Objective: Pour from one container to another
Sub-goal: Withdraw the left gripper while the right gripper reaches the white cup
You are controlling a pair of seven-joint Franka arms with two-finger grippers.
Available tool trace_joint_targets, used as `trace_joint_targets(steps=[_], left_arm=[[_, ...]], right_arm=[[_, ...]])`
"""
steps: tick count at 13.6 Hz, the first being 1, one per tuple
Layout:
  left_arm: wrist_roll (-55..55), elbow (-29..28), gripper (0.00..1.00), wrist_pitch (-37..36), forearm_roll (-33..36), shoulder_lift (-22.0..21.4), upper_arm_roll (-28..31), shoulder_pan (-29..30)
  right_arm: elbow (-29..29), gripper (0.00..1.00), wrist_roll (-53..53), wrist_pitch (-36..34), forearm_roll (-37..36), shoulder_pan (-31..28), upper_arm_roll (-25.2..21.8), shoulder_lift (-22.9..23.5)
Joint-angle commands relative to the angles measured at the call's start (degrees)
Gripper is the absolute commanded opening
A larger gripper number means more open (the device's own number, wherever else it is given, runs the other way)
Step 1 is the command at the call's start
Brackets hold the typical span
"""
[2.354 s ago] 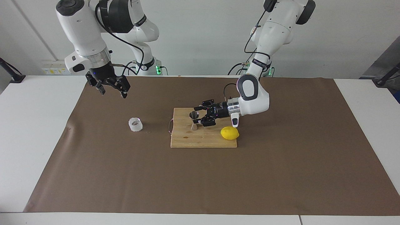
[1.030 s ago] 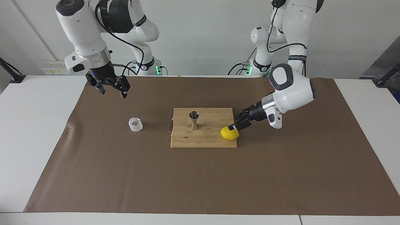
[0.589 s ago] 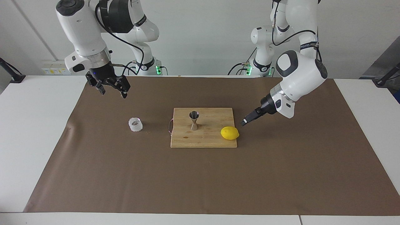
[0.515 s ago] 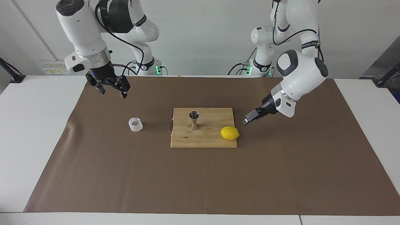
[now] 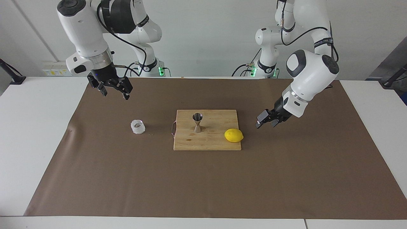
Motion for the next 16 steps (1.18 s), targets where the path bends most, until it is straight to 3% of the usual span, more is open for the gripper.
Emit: trace_joint_targets(steps=[1, 2, 5, 6, 10, 14, 16], left_arm=[[2.39, 3.86, 1.0, -6.69, 6.67, -1.3, 2.33, -0.59], [2.66, 5.35, 1.0, -8.8, 7.91, -1.38, 3.65, -1.55], [3.71, 9.84, 1.0, -14.7, 8.54, -2.61, 15.22, -10.22], [4.76, 10.81, 1.0, -16.19, 8.54, -2.96, 16.22, -10.52], [7.23, 17.57, 1.0, -24.8, 8.71, -1.56, 16.67, -9.82], [7.32, 16.19, 1.0, -25.79, 8.45, -2.35, 16.23, -9.11], [7.23, 13.29, 1.0, -28.58, 8.36, -5.14, 16.31, -8.68]], right_arm=[[-0.87, 1.0, -5.42, 1.41, 1.29, -0.19, 0.26, -0.49], [-1.92, 1.0, -8.14, 2.64, 1.29, -0.27, 0.26, -0.4], [-5.44, 1.0, -21.13, 6.42, 1.38, -0.62, 0.26, -0.4], [-6.49, 1.0, -25.7, 7.56, 1.47, -0.63, 0.26, -0.4], [-10.1, 1.0, -38.64, 10.65, 1.55, -0.89, 0.26, -0.32], [-14.84, 1.0, -53.3, 15.04, 8.92, -4.39, 0.17, 0.03], [-16.34, 1.0, -63.4, 16.53, 11.65, -6.51, 0.17, 1.26]])
